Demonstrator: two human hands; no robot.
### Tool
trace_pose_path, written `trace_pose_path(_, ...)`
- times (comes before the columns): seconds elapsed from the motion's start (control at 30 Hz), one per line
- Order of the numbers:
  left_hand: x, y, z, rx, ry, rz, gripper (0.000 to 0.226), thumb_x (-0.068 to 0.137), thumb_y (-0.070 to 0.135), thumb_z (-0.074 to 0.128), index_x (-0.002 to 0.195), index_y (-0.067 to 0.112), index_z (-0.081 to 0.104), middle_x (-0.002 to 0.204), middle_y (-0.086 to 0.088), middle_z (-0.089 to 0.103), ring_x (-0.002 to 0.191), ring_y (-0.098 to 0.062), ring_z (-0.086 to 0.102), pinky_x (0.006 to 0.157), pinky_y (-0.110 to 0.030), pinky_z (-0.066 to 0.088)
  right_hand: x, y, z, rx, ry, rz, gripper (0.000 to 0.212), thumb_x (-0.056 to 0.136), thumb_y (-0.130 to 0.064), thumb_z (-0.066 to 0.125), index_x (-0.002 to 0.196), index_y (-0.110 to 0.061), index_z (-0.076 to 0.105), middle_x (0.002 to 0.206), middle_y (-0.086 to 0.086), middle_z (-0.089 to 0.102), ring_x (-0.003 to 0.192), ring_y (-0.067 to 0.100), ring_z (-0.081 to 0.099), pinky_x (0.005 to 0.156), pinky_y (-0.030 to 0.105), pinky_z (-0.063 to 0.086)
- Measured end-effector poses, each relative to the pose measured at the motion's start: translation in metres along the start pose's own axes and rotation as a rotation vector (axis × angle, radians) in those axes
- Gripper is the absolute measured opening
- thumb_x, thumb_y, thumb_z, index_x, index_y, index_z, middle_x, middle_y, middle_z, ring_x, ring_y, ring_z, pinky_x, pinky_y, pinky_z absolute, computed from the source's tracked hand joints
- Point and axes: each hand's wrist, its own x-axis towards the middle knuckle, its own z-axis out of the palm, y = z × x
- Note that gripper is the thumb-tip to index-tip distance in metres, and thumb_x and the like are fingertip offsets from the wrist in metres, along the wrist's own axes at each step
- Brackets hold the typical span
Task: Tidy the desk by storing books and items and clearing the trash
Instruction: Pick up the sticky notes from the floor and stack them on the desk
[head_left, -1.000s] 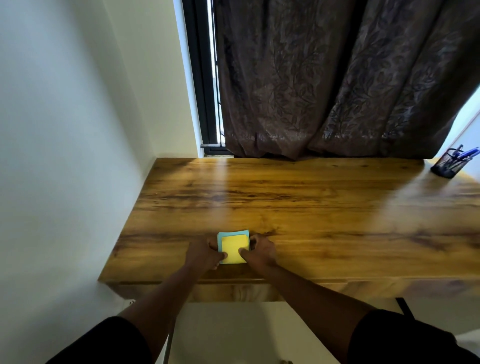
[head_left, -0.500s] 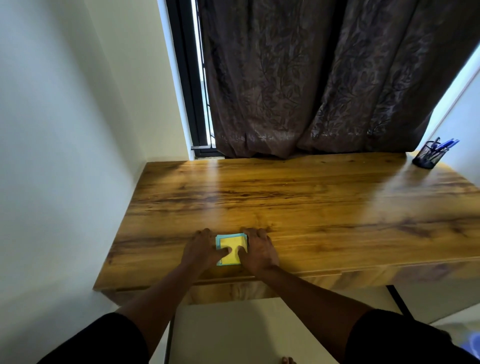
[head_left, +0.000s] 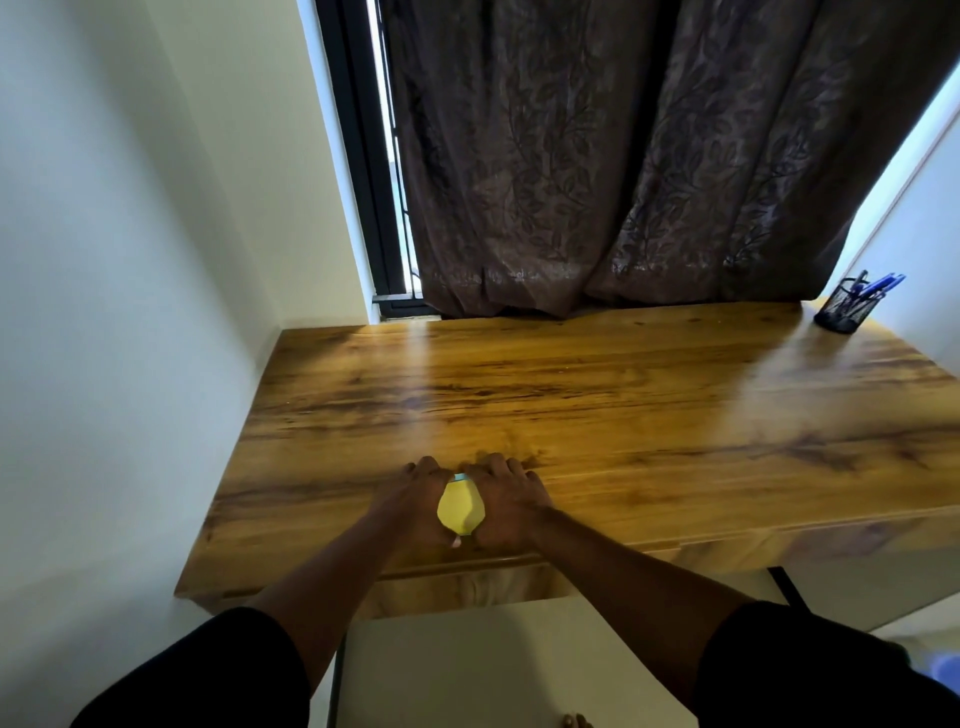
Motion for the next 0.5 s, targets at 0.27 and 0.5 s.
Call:
trace_pose_path(0.27,-0.004,0.008,-0.010,-0.026,-0.006,0.014,0.111,0.052,0.068,0.087,0.145,0.024,0.043,0.139,-0.002,0.045,0.126,-0.026,0.050,0.103,-0.045,0.048,-0.001,0.000,-0.004,0.024,-0.004,0.011,0.092,0.071,-0.057,0.077,0.148,-0.031,0.036,0.147,0.006,0.034,0.136,0.032,0.036,0.108,0.049,0.040)
trace_pose_path(0.5,-0.007,0.008,-0.012,-0.059,-0.026,0.011,0.117,0.047,0.071,0.085,0.145,0.023,0.042,0.138,-0.004,0.045,0.123,-0.027,0.050,0.102,-0.046,0.048,0.001,0.001,-0.006,0.017,-0.032,0.008,0.095,0.065,-0.057,0.081,0.145,-0.032,0.037,0.143,0.005,0.036,0.133,0.030,0.038,0.103,0.048,0.043)
